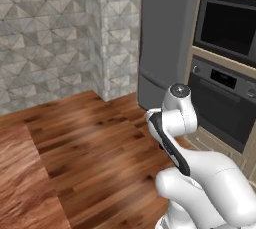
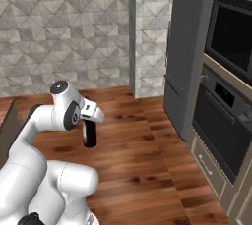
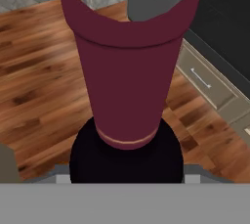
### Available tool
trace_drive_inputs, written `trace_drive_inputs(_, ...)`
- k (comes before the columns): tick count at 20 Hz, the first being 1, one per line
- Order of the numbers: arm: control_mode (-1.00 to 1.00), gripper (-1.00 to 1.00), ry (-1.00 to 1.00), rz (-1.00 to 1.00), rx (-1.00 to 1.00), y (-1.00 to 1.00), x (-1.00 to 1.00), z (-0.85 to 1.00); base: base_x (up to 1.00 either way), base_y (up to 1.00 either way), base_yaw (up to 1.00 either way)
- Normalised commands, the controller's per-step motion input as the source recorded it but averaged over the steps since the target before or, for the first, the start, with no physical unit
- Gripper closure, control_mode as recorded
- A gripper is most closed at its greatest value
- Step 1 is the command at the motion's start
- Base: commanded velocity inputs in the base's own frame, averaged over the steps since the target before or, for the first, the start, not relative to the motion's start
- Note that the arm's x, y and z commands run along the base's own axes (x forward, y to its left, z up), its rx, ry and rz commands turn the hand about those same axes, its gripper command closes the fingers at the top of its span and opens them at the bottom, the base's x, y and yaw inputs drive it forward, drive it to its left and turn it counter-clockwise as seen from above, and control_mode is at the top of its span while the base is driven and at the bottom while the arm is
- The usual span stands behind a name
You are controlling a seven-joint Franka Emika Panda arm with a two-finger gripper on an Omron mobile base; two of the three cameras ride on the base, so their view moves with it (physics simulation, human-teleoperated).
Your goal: There is a wine glass and glass cup on the dining counter. Place the wine bottle next to the wine glass and the juice bottle next to the glass cup.
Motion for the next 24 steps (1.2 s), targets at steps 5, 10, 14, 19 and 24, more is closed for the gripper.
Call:
trace_drive_inputs(5, 1.00, 1.00, 0.00, 0.00, 0.00, 0.00, 0.00, 0.00, 0.83, -0.11, 0.00)
trace_drive_inputs(10, 1.00, 1.00, 0.00, 0.00, 0.00, 0.00, 0.00, 0.00, 0.88, -0.13, 0.00)
trace_drive_inputs(14, 1.00, 1.00, 0.00, 0.00, 0.00, 0.00, 0.00, 0.00, 0.90, -0.15, 0.03)
trace_drive_inputs(19, 1.00, 1.00, 0.00, 0.00, 0.00, 0.00, 0.00, 0.00, 0.83, -0.13, 0.20)
trace_drive_inputs(24, 1.00, 1.00, 0.00, 0.00, 0.00, 0.00, 0.00, 0.00, 0.73, -0.06, 0.43)
